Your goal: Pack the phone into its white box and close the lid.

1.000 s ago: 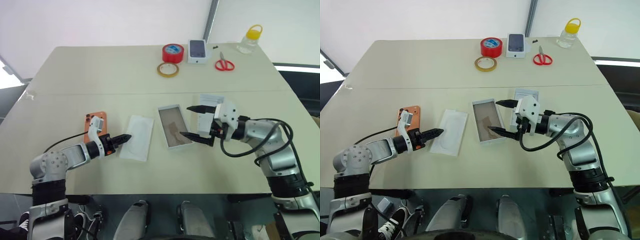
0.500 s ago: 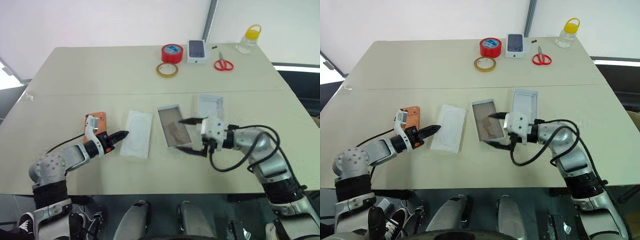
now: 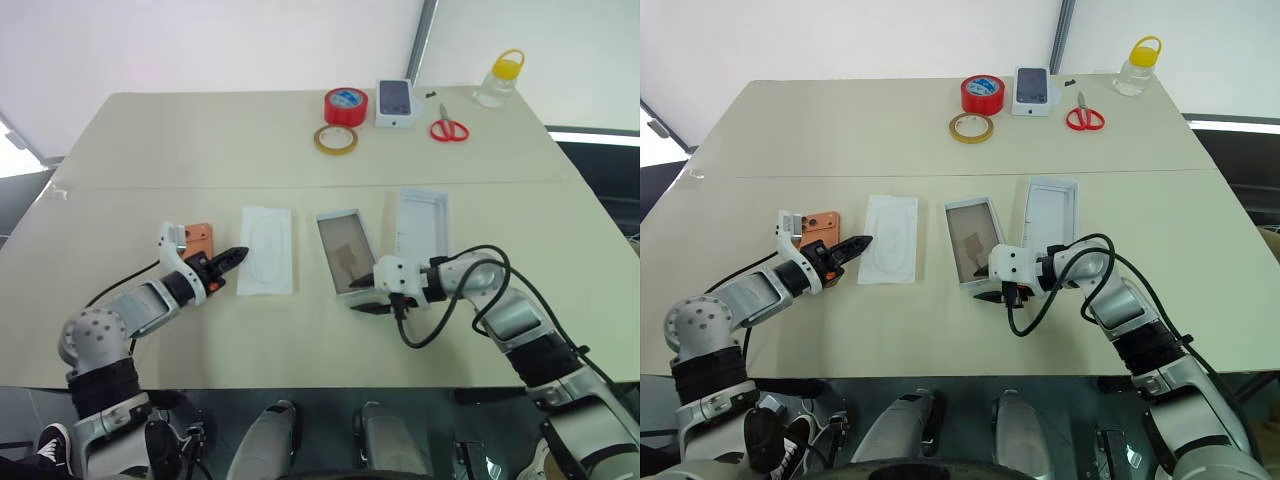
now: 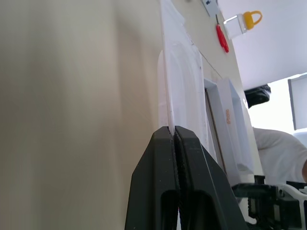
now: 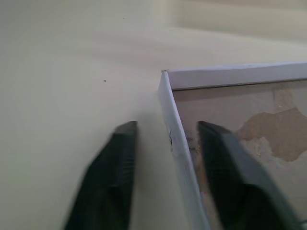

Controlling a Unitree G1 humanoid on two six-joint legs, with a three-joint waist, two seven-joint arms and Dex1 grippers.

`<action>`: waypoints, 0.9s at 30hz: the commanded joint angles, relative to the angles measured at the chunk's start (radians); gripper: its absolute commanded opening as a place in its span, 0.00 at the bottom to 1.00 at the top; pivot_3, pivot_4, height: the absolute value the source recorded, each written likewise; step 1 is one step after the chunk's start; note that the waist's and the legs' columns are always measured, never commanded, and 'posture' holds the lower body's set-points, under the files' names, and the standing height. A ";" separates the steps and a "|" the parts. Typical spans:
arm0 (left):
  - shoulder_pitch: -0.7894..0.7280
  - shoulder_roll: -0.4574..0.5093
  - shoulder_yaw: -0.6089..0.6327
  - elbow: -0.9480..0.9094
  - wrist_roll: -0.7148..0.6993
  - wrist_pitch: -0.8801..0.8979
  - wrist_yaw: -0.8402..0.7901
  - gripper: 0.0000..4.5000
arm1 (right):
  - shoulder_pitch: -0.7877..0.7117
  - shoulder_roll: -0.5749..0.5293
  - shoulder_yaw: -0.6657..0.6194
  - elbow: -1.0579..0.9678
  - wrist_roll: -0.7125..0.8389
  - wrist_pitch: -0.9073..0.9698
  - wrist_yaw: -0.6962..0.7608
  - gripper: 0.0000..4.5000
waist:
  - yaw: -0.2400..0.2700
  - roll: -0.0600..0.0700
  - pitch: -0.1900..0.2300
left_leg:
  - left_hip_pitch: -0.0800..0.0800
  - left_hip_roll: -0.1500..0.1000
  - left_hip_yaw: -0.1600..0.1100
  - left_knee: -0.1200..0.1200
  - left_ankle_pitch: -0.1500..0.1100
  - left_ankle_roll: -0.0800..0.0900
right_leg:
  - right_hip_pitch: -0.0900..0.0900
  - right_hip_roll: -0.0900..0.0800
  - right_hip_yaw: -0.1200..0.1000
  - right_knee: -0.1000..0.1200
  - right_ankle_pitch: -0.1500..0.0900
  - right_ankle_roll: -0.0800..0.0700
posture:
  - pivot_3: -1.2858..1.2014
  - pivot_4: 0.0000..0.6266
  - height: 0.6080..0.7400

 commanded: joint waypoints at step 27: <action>-0.064 -0.038 -0.074 -0.091 -0.233 -0.123 0.236 0.00 | -0.023 0.263 0.083 -0.116 -0.040 0.097 -0.189 0.41 | -0.001 -0.001 0.000 | -0.001 0.000 0.000 0.001 0.000 -0.001 | -0.001 0.001 0.000 0.001 0.000 0.000 | 0.52 0.24 1.00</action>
